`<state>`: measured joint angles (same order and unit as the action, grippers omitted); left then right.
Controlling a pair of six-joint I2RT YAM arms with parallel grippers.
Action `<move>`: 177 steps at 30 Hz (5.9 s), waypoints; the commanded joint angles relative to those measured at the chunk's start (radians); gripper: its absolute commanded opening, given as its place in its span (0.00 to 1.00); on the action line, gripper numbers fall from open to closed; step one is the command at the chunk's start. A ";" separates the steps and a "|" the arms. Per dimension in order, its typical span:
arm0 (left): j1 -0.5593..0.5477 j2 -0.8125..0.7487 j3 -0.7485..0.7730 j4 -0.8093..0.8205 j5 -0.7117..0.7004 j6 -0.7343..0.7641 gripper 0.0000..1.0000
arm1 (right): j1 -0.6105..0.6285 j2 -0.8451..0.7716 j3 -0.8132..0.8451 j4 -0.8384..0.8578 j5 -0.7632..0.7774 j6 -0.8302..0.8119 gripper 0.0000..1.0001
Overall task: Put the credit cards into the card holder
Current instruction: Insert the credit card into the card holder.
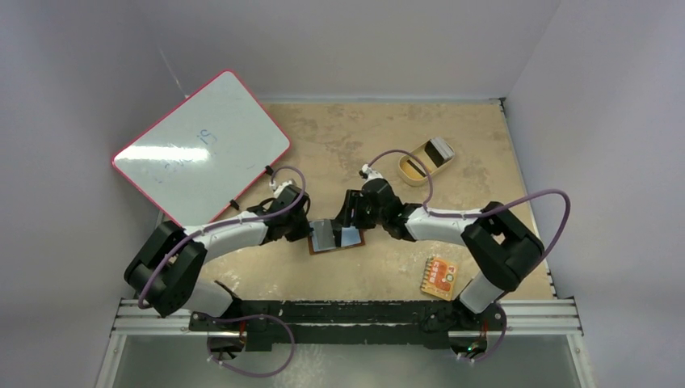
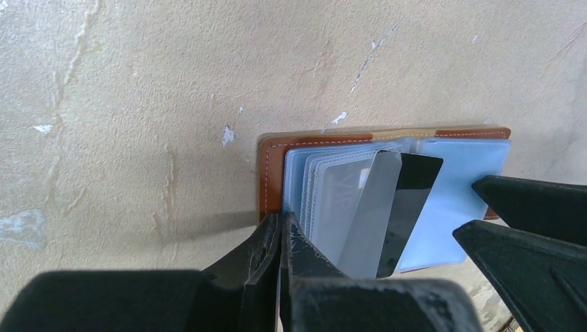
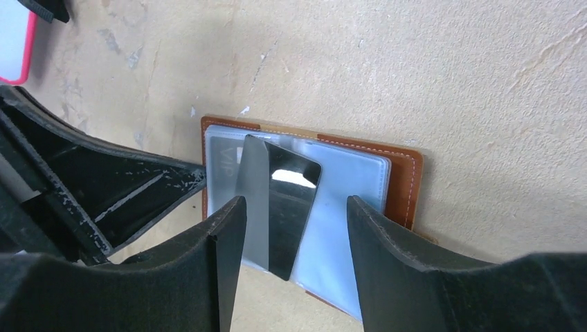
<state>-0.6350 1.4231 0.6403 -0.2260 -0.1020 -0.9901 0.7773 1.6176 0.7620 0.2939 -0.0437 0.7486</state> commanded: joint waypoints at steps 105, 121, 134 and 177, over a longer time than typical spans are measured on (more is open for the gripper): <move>0.043 -0.167 -0.031 0.019 0.123 -0.052 0.09 | 0.006 0.083 0.107 -0.043 -0.164 -0.019 0.32; 0.043 -0.033 -0.144 0.198 0.197 -0.099 0.00 | 0.040 0.124 0.084 0.024 -0.211 0.021 0.30; 0.043 -0.041 -0.116 0.131 0.142 -0.070 0.00 | 0.060 0.052 0.103 -0.054 -0.125 0.030 0.32; 0.043 -0.089 -0.033 -0.015 0.087 -0.009 0.02 | 0.122 0.041 0.197 -0.296 0.036 -0.080 0.03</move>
<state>-0.5957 1.3746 0.5560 -0.1463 0.0463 -1.0580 0.8833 1.7329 0.9276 0.0448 0.0212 0.6292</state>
